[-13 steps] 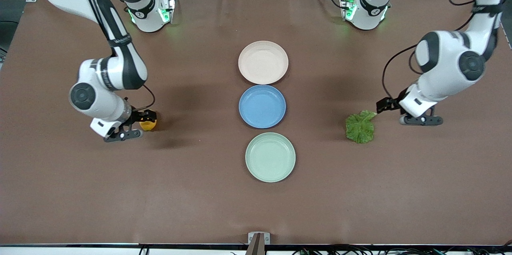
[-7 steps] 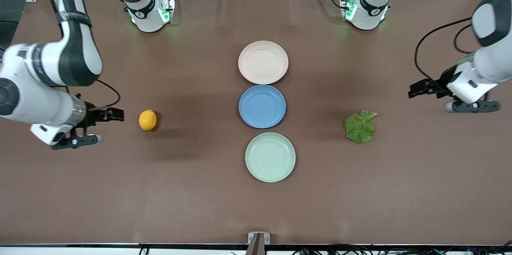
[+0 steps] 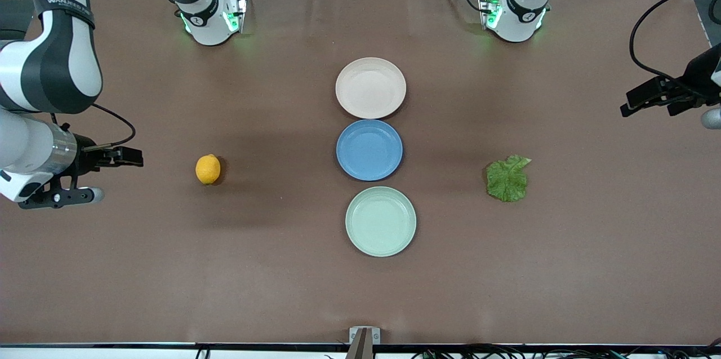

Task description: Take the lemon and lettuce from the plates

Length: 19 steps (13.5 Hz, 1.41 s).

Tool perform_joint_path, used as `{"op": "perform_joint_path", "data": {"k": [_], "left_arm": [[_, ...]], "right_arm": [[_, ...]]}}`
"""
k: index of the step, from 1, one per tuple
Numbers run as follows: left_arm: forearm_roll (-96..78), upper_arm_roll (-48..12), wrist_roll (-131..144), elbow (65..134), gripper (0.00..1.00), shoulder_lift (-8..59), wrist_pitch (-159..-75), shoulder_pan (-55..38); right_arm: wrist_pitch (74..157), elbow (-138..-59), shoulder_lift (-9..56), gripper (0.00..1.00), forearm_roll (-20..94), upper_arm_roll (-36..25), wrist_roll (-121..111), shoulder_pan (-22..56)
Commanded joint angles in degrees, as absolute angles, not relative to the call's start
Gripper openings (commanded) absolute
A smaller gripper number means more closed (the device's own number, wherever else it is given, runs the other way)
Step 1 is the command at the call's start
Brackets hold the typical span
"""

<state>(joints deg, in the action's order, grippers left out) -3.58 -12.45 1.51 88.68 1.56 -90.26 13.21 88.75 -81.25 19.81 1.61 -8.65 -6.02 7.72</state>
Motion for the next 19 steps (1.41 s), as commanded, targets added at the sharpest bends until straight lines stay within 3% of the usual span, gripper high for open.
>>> {"op": "perform_joint_path", "data": {"k": [1, 7, 11, 14, 19], "left_arm": [[-2.28, -13.18, 2.46, 85.61, 1.00, 2.29, -88.07, 13.01], [-1.76, -13.71, 2.64, 85.69, 1.00, 2.81, -88.07, 13.71], [-1.76, -13.62, 2.64, 85.61, 1.00, 2.90, -88.15, 13.97], [-1.93, -13.54, 2.29, 85.61, 1.00, 3.25, -88.24, 13.54], [-2.02, -3.97, 1.94, 85.61, 1.00, 3.08, -88.15, 4.32]], "right_arm": [[85.96, -83.04, 15.40, 1.00, 3.16, -7.82, -7.03, 5.27], [87.27, -91.22, 4.94, 1.00, -0.69, -5.64, -7.12, 5.36], [93.85, -101.75, -3.15, 1.00, -0.79, -3.09, -7.12, 2.65], [93.61, -103.10, -5.09, 1.00, -0.79, -0.44, -7.12, -0.17], [92.90, -103.27, -6.50, 1.00, -0.70, -0.44, -7.03, 0.00]]}}
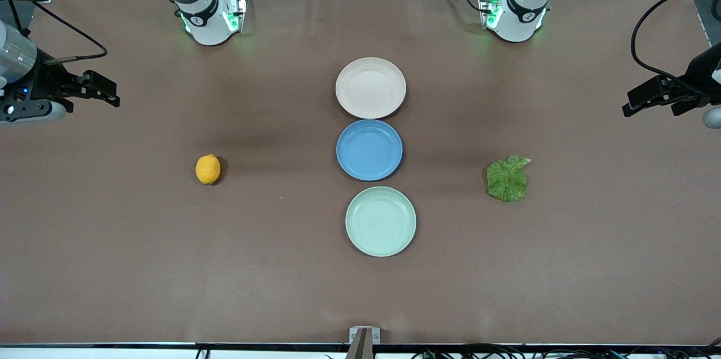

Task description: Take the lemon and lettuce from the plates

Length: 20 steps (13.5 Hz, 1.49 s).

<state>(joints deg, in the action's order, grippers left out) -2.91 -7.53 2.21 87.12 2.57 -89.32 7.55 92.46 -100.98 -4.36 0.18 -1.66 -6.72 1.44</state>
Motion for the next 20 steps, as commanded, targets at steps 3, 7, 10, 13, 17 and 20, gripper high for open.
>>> {"op": "perform_joint_path", "data": {"k": [3, 7, 10, 13, 17, 20], "left_arm": [[-1.93, -3.08, 1.93, 85.61, 1.00, 3.08, -88.24, 2.56], [-1.93, 1.85, 1.93, 85.61, 1.00, 2.46, -88.15, -1.67], [-1.94, 1.93, 1.76, 85.61, 1.00, 2.55, -88.15, -1.58], [-1.93, 1.76, 1.93, 85.52, 1.00, 2.55, -88.15, -1.58], [-1.76, 1.76, 1.85, 85.52, 1.00, 2.55, -88.15, -1.58], [-1.76, 1.76, 1.85, 85.52, 1.00, 2.55, -88.15, -1.58]], "right_arm": [[92.38, -103.27, -7.47, 1.00, -0.70, -0.53, -7.12, -0.17], [91.93, -103.18, -8.00, 1.00, 0.00, -0.62, -7.12, -0.18], [92.11, -102.75, -8.09, 1.00, 0.00, -0.70, -7.21, -0.18], [92.46, -102.74, -8.09, 1.00, 0.26, -0.62, -7.12, -0.18], [92.55, -102.92, -8.17, 1.00, 0.79, -0.62, -6.77, -0.18], [92.46, -102.92, -8.17, 1.00, 1.14, -0.53, -6.07, 0.00]]}}
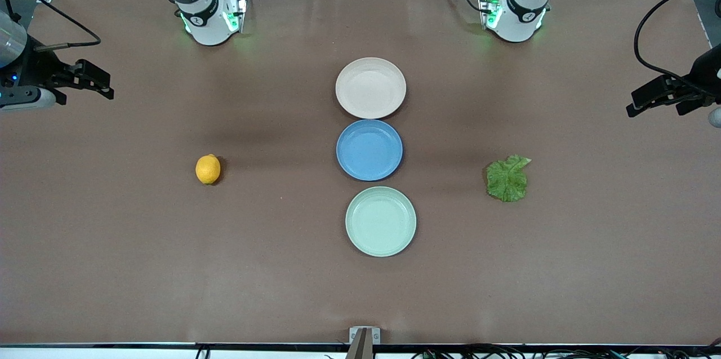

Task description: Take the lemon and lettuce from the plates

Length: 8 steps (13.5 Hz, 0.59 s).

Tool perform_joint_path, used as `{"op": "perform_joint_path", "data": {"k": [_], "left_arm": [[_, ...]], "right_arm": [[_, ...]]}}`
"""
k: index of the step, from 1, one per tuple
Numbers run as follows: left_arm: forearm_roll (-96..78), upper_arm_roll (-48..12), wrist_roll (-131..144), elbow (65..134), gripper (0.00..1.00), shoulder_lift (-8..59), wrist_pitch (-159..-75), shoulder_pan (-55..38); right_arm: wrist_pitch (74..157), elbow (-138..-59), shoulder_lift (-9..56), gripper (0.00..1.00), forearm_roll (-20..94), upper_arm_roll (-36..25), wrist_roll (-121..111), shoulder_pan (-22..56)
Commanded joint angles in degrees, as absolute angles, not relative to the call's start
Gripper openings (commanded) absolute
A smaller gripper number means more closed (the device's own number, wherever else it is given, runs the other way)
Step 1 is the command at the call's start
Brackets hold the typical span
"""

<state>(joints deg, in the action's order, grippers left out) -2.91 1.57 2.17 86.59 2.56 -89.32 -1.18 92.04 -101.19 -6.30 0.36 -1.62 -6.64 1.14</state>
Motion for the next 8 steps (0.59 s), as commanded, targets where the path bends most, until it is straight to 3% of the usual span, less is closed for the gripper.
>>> {"op": "perform_joint_path", "data": {"k": [1, 8], "left_arm": [[-1.76, 1.76, 1.85, 85.52, 1.00, 2.55, -88.15, -1.58], [-1.76, 1.76, 1.85, 85.52, 1.00, 2.55, -88.15, -1.58]], "right_arm": [[92.55, -102.92, -8.26, 1.00, 2.36, -0.44, -5.89, 0.09], [93.34, -102.83, -8.35, 1.00, 2.20, -0.35, -3.16, 0.18]]}}
